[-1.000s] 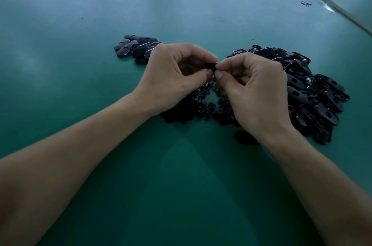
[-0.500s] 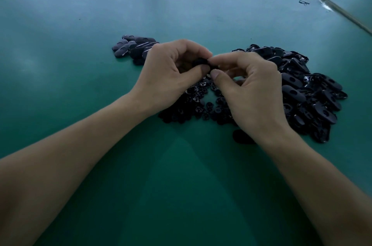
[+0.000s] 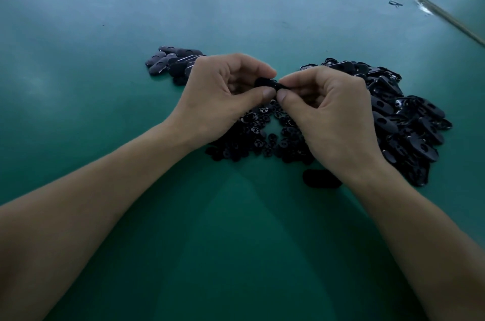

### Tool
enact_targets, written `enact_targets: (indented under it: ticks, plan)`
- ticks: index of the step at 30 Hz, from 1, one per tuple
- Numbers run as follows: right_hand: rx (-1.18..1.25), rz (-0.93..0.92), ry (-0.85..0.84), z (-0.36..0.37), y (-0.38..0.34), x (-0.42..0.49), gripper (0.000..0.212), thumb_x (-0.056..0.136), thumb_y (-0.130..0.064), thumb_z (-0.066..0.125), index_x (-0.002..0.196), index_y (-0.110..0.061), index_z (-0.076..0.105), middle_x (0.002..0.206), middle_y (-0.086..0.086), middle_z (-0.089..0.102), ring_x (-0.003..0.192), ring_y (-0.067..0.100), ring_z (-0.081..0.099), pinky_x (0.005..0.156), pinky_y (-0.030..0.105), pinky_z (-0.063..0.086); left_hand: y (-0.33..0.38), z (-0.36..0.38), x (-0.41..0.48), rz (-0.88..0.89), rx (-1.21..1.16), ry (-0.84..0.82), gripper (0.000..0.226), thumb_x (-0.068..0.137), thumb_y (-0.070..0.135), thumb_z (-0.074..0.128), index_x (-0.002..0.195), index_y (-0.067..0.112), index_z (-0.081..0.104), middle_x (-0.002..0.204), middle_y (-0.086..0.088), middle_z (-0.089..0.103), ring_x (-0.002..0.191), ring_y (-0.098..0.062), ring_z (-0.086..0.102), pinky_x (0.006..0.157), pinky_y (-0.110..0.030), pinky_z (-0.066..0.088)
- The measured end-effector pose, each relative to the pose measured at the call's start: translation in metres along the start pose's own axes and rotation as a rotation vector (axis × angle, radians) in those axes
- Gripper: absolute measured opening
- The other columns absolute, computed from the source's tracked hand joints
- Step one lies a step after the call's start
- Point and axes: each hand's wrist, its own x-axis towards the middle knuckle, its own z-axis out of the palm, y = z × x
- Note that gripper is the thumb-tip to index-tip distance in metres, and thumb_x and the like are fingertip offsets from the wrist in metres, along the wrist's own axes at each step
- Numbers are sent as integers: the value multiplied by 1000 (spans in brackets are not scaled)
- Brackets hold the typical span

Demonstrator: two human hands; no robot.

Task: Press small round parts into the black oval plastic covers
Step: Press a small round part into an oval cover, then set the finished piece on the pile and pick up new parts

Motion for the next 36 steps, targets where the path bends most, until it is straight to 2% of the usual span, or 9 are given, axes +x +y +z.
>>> enact_targets:
  ticks: [5,15,17,21,24,26,29,32,36]
  plan:
    - [-77,19,-15,2,-4,0,10,89,-16,70,90,-25,68,76,-17,67,72,-5,64,67,10,49,1,1,0,-6,29,18,26,81,-3,78,94,17,70,84,5,73,76,-4,70,79,-23,59]
    - [-74,14,-21,0,-5,-1,10,89,-16,72,92,-25,72,79,-15,70,75,-1,67,74,21,55,0,-2,-1,-2,30,60,23,75,4,81,85,23,72,73,12,75,67,-3,69,71,-21,58]
    - [-87,8,-7,1,-5,-2,11,90,-15,71,98,-22,75,84,-15,71,79,-2,67,77,18,54,-1,-2,-1,10,49,71,22,75,5,80,84,23,72,72,11,74,67,-5,69,70,-22,58]
    - [-391,-53,10,-1,-5,-5,24,98,-20,57,119,-17,69,106,-2,70,99,10,63,90,19,47,-5,-5,4,20,112,245,18,79,13,77,86,28,71,77,5,74,70,-15,72,71,-30,59]
    - [-764,10,2,-12,0,-3,31,98,-21,52,127,-16,63,127,9,60,117,28,51,97,34,38,-10,-12,8,-23,149,371,13,84,17,73,89,30,71,79,2,75,72,-18,74,74,-40,62]
    - [-910,149,-18,-21,1,-1,31,96,-25,51,125,-16,60,131,13,54,121,36,45,100,45,36,-12,-18,12,-43,198,416,11,86,19,72,89,30,71,76,6,75,69,-15,74,72,-38,62]
    - [-987,314,-70,-27,1,0,33,95,-27,48,124,-15,57,133,17,49,123,42,41,102,49,34,-11,-29,16,-85,214,470,10,87,18,71,86,28,72,71,11,75,66,-11,74,61,-27,60]
    - [-992,323,-79,-26,1,0,30,95,-23,47,122,-15,57,131,15,49,120,41,43,95,50,38,-13,-36,18,-127,341,497,13,86,20,73,81,31,70,65,23,69,63,7,68,59,-12,54]
    - [-911,225,-63,-26,5,1,32,93,-8,49,122,-16,61,128,12,50,117,36,45,88,45,40,-19,-43,18,-221,486,490,9,81,33,73,74,37,68,68,24,65,70,2,67,78,-29,59]
